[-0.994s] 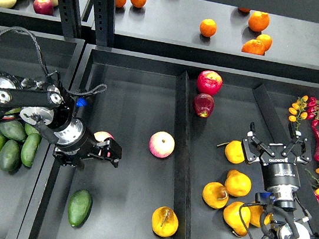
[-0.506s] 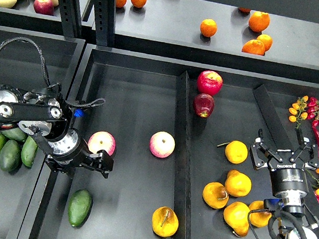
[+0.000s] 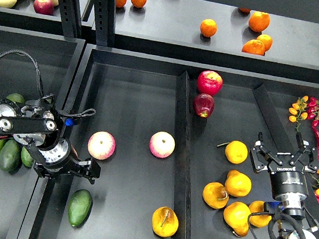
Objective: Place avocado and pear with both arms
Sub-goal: 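Lower the open left gripper down onto the dark green avocado, then close the left gripper around the dark green avocado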
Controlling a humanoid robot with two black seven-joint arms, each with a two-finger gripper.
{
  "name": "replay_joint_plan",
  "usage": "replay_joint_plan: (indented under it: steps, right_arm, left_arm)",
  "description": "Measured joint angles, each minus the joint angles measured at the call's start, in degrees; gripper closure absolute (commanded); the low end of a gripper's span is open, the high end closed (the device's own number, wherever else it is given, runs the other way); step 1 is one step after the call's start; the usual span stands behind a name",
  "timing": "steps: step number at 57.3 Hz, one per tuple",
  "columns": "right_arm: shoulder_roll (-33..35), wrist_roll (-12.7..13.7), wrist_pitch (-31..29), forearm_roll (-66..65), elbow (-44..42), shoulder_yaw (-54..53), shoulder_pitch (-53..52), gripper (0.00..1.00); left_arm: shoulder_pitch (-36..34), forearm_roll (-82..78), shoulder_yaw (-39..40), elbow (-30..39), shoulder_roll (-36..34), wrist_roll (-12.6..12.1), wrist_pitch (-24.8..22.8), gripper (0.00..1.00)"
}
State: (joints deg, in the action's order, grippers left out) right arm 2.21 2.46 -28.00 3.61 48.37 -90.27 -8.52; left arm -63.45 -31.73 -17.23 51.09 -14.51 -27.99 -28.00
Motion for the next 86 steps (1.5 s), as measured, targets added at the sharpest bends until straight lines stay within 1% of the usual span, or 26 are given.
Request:
replay_joint_plan:
  steps: [24,68,79,86]
  right_arm:
    - [-0.01,0.0,0.0,0.0,0.05,0.0,0.0,0.0]
    - [-0.04,0.0,0.0,0.0,0.2,-0.09,0.41,0.0]
    - [-0.04,0.0,0.0,0.0,0.23,-0.55,0.43,0.0]
    - [-0.03,0.0,0.0,0.08,0.23,-0.76,0.44,0.0]
  left_arm:
    - [2.14,-0.61,0.0,-3.45,2.53,0.0,0.01,0.0]
    - [3.97,-0.62,0.0,-5.32,5.57,-0.01,0.01,0.01]
    - [4.31,-0.58,0.0,-5.4,5.71,-0.01,0.01,0.04]
    - [4.38,-0.54,0.0,-5.4,5.72,-0.01,0.01,0.1]
